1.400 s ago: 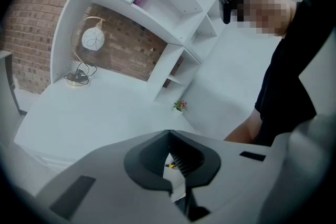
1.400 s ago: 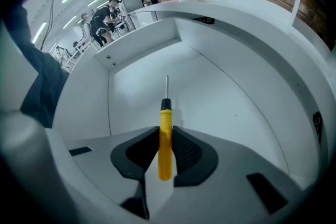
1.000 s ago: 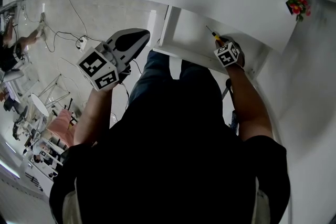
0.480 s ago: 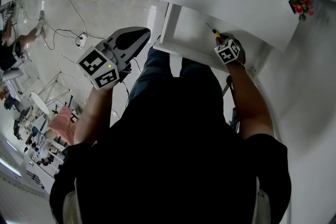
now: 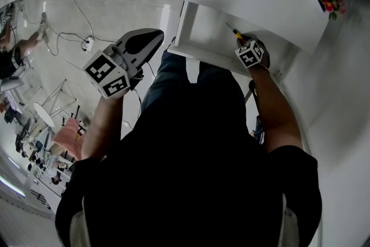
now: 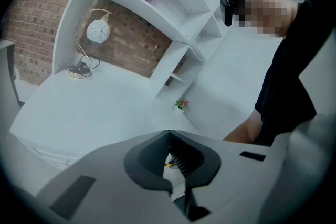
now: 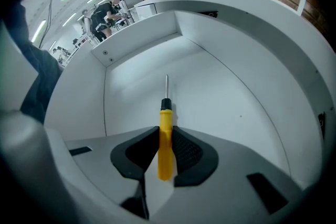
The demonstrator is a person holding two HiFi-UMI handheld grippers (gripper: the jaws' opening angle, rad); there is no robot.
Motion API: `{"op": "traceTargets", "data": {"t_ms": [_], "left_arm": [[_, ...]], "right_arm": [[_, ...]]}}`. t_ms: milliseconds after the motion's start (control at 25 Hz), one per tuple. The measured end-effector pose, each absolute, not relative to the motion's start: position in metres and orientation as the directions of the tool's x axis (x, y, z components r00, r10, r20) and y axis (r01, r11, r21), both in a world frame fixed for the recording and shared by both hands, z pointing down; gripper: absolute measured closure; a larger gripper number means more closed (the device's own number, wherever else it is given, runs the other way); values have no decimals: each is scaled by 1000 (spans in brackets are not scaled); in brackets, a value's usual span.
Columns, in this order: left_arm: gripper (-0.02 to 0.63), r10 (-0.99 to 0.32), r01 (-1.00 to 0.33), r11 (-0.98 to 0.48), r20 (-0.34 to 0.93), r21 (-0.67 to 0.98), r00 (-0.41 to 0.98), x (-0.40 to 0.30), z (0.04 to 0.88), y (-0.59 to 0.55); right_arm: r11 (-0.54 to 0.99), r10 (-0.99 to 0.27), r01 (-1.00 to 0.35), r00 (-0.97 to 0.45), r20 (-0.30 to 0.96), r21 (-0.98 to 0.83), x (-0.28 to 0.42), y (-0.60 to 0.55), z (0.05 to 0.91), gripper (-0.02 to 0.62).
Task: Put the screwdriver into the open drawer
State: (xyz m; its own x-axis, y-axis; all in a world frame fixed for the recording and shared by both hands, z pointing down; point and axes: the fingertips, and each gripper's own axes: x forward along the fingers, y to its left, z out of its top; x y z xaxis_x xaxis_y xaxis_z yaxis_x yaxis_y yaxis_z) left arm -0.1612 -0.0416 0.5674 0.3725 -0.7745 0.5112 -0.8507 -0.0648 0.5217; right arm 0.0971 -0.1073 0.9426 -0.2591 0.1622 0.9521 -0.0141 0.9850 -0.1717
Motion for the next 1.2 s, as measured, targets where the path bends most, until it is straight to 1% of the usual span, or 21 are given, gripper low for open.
{"op": "traceTargets", "data": {"t_ms": [440,560,800,920,1200], "left_arm": [[591,-775,-852,-77,506,519,378,-161,566,-42],[591,-778,-853,-79,503,516,376,-163,562,-41],[591,-779,-855,-92,499,510,381,-162,555,-40],[591,-779,-854,-109,490,509,391,-160,549,-42],[591,-786,-856,-167,458,490,415,-161,529,-49]], "right_arm": [[986,156,-21,-258,954,-167,96,-105,942,491],[986,152,-24,-255,955,-164,96,-104,940,466],[987,142,-29,-258,956,-155,94,-106,933,445],[989,132,-33,-258,957,-145,95,-109,926,430],[990,103,-68,-272,957,-125,97,-111,903,423]]}}
